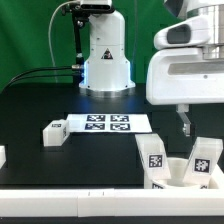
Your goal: Assemble stool
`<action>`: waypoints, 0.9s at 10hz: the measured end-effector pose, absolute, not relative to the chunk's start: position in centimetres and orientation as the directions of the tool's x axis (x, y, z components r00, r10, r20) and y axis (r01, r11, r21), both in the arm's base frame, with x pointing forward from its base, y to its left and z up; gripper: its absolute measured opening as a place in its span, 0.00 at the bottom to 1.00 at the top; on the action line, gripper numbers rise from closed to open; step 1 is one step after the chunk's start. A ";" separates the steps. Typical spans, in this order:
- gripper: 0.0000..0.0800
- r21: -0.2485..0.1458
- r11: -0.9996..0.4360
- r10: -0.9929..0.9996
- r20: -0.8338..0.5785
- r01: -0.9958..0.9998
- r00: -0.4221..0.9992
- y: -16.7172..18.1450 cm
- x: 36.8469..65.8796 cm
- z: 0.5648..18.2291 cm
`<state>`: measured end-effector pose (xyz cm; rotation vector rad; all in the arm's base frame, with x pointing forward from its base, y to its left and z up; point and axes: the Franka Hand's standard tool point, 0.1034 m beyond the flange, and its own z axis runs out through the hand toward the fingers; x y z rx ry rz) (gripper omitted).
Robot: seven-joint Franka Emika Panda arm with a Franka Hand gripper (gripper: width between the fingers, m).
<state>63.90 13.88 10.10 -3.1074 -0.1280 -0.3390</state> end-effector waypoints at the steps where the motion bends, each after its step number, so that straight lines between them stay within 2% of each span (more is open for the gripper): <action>1: 0.81 0.037 -0.972 0.234 0.168 0.231 0.958 14.5 63.4 9.8; 3: 0.81 0.076 -0.920 0.391 0.162 0.384 0.906 13.3 63.9 10.4; 6: 0.81 0.116 -0.841 0.540 0.121 0.528 0.833 12.8 63.7 10.1; 7: 0.81 0.075 -0.837 0.544 0.004 0.542 0.839 12.4 62.9 9.9; 9: 0.81 0.051 -0.817 0.570 -0.082 0.575 0.817 12.8 63.9 9.6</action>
Offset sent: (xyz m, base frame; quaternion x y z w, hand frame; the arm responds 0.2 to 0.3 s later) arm 0.0000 0.0000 0.0000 0.0000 0.0000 -0.1938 0.9810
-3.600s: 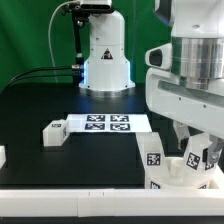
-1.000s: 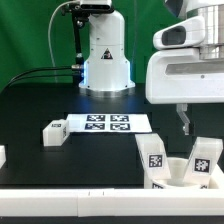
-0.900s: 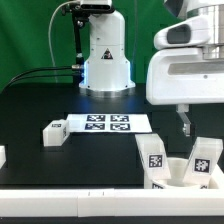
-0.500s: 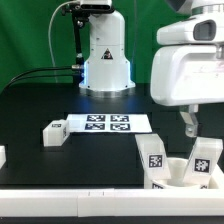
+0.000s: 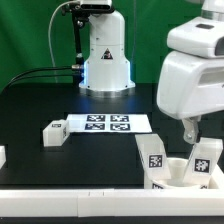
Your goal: Assemble stool
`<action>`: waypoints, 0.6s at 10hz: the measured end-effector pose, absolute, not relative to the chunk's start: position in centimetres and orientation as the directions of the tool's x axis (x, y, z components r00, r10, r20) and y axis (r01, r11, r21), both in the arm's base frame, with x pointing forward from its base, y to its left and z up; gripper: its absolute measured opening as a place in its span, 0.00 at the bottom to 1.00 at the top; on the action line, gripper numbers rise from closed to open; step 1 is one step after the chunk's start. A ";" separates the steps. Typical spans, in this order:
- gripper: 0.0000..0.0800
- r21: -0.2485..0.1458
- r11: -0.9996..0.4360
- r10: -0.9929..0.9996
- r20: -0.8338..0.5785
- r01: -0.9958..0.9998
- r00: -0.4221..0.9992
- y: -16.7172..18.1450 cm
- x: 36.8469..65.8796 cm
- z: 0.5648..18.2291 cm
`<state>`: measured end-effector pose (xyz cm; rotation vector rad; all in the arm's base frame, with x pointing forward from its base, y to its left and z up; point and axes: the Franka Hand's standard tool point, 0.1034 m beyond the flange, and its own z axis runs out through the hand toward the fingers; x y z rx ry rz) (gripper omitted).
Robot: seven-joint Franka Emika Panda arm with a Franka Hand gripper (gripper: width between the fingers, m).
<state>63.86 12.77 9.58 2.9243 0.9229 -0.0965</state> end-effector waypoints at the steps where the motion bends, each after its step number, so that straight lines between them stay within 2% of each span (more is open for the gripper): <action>1: 0.81 0.047 -0.802 0.590 -0.093 0.596 0.802 12.7 63.7 9.0; 4: 0.81 0.057 -0.745 0.659 -0.096 0.665 0.746 12.3 63.9 9.0; 6: 0.81 0.082 -0.665 0.738 -0.084 0.743 0.670 13.3 63.8 8.0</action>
Offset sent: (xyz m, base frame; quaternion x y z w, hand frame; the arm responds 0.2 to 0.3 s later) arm 0.0000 0.0000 0.0000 0.0000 0.0000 0.0000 1.0000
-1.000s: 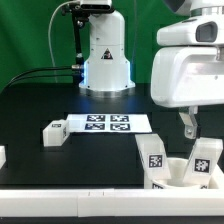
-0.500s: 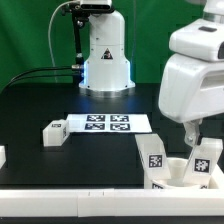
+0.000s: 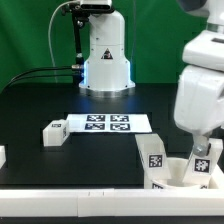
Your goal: Assemble stool
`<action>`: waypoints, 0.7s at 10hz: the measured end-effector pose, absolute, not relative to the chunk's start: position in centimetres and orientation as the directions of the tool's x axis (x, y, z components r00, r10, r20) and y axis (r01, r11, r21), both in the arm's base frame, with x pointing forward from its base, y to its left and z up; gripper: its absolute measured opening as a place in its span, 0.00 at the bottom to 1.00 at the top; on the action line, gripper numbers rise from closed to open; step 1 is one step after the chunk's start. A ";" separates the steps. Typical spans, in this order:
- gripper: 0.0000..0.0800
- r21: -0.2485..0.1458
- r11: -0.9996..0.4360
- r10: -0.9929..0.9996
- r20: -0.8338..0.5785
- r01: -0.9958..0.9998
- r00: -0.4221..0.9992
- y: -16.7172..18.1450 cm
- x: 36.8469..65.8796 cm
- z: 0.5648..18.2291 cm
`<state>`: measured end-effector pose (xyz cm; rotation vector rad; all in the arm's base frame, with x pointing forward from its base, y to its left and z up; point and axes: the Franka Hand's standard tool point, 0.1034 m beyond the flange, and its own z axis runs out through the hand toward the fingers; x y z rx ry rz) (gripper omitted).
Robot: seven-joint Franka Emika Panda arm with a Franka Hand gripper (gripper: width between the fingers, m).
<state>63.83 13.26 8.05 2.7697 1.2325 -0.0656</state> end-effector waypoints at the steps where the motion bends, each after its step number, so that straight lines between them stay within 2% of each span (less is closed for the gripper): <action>1: 0.81 0.082 -0.616 0.777 -0.099 0.784 0.621 13.3 63.7 7.3; 4: 0.81 0.084 -0.621 0.773 -0.101 0.780 0.626 13.0 64.0 7.2; 6: 0.50 0.088 -0.655 0.744 -0.098 0.750 0.661 12.9 64.0 7.2; 7: 0.50 0.089 -0.665 0.736 -0.097 0.742 0.670 12.8 64.0 7.2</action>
Offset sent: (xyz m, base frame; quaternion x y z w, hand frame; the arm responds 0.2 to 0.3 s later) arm 0.0000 0.0000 0.0000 0.0000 0.0000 0.0000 1.0000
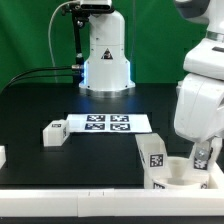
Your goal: Assemble stool
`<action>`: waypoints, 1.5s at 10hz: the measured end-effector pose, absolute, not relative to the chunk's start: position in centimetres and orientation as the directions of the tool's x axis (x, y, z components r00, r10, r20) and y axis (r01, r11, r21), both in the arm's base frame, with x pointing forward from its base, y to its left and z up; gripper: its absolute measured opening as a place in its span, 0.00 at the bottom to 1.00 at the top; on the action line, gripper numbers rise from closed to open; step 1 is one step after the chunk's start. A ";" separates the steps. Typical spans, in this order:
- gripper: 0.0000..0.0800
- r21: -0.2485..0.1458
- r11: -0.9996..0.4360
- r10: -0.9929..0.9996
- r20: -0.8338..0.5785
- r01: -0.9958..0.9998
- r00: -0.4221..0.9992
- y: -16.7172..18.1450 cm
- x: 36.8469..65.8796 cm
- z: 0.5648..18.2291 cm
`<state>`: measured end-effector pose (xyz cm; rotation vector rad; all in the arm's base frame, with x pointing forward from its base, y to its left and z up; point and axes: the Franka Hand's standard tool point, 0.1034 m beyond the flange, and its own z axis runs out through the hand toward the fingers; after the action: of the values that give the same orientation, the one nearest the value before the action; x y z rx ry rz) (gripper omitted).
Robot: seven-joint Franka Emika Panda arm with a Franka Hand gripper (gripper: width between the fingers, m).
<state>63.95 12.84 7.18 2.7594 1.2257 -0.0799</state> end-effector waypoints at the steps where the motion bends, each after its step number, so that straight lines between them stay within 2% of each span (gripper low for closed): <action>1: 0.43 0.095 -0.721 0.680 -0.089 0.686 0.727 12.8 64.0 7.2; 3: 0.42 0.100 -0.830 0.544 -0.069 0.548 0.836 12.6 64.1 7.2; 5: 0.42 0.067 -0.952 0.298 -0.046 0.300 0.954 10.7 65.1 7.4; 6: 0.42 0.056 -0.973 0.223 -0.046 0.225 0.974 9.7 65.5 7.5; 8: 0.42 0.066 -0.996 0.060 -0.035 0.062 0.998 9.9 65.4 7.4; 10: 0.42 0.075 -0.990 -0.124 -0.027 -0.122 0.992 9.4 65.5 7.4; 12: 0.42 0.097 -0.891 -0.446 -0.003 -0.443 0.895 7.6 65.7 7.4; 15: 0.42 0.113 -0.794 -0.597 0.035 -0.597 0.801 6.8 65.8 7.7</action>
Offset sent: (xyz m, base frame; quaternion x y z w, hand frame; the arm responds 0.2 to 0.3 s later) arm 0.0287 -0.0126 0.0106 0.0497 0.0298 0.3317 0.9416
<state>65.84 6.77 7.65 2.8689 -0.9543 -0.0040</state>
